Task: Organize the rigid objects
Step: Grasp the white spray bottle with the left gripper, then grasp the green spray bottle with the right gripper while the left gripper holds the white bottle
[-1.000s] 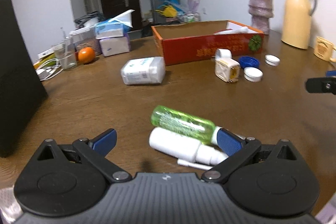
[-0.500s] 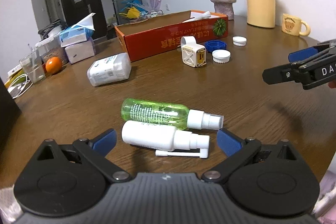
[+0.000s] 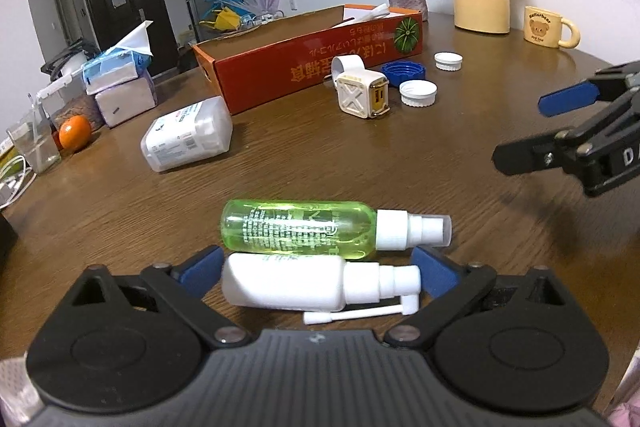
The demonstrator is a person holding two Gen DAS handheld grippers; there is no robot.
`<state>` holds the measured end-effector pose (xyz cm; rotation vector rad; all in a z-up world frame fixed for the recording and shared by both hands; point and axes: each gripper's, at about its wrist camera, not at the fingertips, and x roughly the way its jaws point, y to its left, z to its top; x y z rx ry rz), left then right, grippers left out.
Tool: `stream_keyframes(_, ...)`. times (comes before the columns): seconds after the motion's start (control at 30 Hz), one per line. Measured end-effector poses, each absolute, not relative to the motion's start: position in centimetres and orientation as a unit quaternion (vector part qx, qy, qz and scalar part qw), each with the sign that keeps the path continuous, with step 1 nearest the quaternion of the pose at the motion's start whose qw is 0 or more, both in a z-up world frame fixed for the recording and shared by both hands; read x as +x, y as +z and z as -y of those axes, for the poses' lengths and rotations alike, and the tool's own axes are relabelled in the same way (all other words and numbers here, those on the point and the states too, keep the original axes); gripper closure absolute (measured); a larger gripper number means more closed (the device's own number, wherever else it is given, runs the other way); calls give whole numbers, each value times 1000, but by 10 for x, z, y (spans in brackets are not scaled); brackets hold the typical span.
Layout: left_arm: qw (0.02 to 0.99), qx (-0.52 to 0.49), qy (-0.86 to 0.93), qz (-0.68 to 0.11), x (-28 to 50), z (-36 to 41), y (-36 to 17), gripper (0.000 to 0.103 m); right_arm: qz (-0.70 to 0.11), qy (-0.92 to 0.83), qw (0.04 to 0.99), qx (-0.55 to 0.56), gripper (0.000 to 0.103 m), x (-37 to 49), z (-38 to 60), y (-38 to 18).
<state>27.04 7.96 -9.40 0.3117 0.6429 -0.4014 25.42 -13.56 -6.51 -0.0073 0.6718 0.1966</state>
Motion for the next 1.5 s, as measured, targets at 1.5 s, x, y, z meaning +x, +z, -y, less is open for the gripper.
stream_keyframes(1.5,949,94,-12,-299,278,-165,-81,3,-340,239,907,-72,29,305,24,-80)
